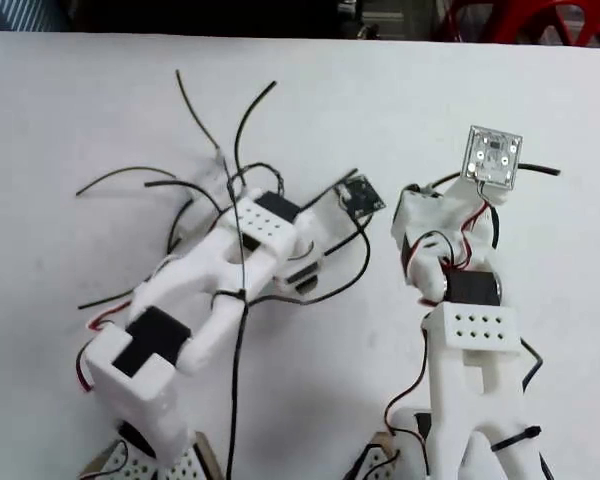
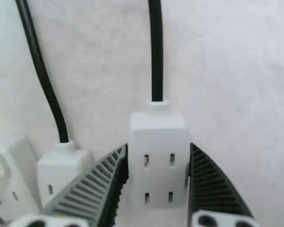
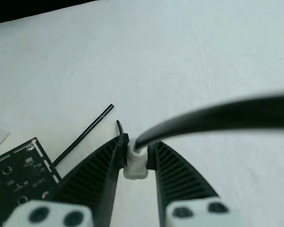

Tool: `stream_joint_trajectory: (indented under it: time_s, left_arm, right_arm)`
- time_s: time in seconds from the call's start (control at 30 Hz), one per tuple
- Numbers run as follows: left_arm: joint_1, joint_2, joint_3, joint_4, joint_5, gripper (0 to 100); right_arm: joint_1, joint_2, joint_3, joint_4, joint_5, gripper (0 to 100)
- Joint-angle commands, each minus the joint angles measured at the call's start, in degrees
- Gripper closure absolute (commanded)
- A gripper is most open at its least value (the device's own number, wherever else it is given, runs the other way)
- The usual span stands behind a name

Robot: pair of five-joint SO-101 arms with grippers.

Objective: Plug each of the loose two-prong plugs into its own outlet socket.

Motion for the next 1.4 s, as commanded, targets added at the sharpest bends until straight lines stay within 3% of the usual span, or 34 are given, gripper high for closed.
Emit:
stream_joint_trajectory:
  time_s: [0.0,0.23,0.53,0.77,0.93,1.13,1.37]
  left_arm:
    - [-0.13,-0.84,-5.63,2.37,1.05,73]
    - [-2.86,-4.7,-9.93,8.62,6.86,72]
    - [-9.01,-28.18,-1.32,12.22,9.85,72]
    - [-19.74,-44.44,11.52,9.67,17.05,72]
    - [-28.97,-50.33,21.27,9.41,17.14,72]
    - [-36.44,-51.12,34.2,-1.32,17.05,72]
    - [-36.97,-51.12,44.57,-13.54,17.05,72]
  right_arm:
    - [-0.4,-1.8,-0.79,-1.19,0.53,98.1]
    - [-0.48,-1.8,-0.79,-1.19,0.53,98.1]
    - [-1.27,-1.98,-0.7,-0.13,0.62,98.1]
    - [-13.14,-2.33,-0.62,7.52,5.19,98.1]
    - [-21.05,-1.8,0.53,8.22,5.54,98.1]
    - [-32.4,-1.8,5.01,6.29,10.46,98.1]
    - [-34.15,-1.8,12.04,-4.62,16.09,98.1]
